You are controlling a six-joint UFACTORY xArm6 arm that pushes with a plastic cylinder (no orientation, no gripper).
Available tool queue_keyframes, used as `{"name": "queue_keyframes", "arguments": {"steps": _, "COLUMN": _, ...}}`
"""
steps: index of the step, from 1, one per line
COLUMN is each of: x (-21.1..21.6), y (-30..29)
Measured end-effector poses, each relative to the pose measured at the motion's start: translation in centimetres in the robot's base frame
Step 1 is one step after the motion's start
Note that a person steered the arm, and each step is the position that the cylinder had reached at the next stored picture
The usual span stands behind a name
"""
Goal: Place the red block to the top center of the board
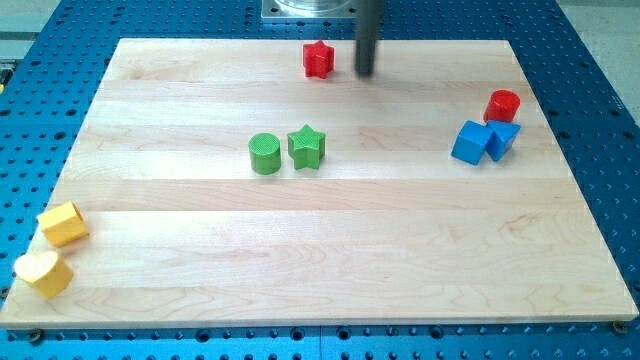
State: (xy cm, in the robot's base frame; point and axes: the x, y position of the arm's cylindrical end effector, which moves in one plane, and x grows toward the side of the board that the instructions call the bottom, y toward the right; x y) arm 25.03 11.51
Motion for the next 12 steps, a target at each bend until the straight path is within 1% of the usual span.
{"name": "queue_keyframes", "arguments": {"steps": 1, "x": 0.0, "y": 12.7}}
{"name": "queue_keyframes", "arguments": {"steps": 2, "x": 2.7, "y": 20.0}}
{"name": "queue_keyframes", "arguments": {"steps": 3, "x": 9.0, "y": 20.3}}
{"name": "queue_keyframes", "arguments": {"steps": 4, "x": 10.0, "y": 14.3}}
{"name": "queue_keyframes", "arguments": {"steps": 5, "x": 7.3, "y": 3.8}}
{"name": "queue_keyframes", "arguments": {"steps": 6, "x": 4.3, "y": -2.9}}
{"name": "queue_keyframes", "arguments": {"steps": 7, "x": 5.4, "y": 5.5}}
{"name": "queue_keyframes", "arguments": {"steps": 8, "x": 10.9, "y": 2.7}}
{"name": "queue_keyframes", "arguments": {"steps": 9, "x": 12.6, "y": -2.5}}
{"name": "queue_keyframes", "arguments": {"steps": 10, "x": 15.6, "y": 2.3}}
{"name": "queue_keyframes", "arguments": {"steps": 11, "x": 17.8, "y": -0.6}}
{"name": "queue_keyframes", "arguments": {"steps": 12, "x": 16.6, "y": -6.8}}
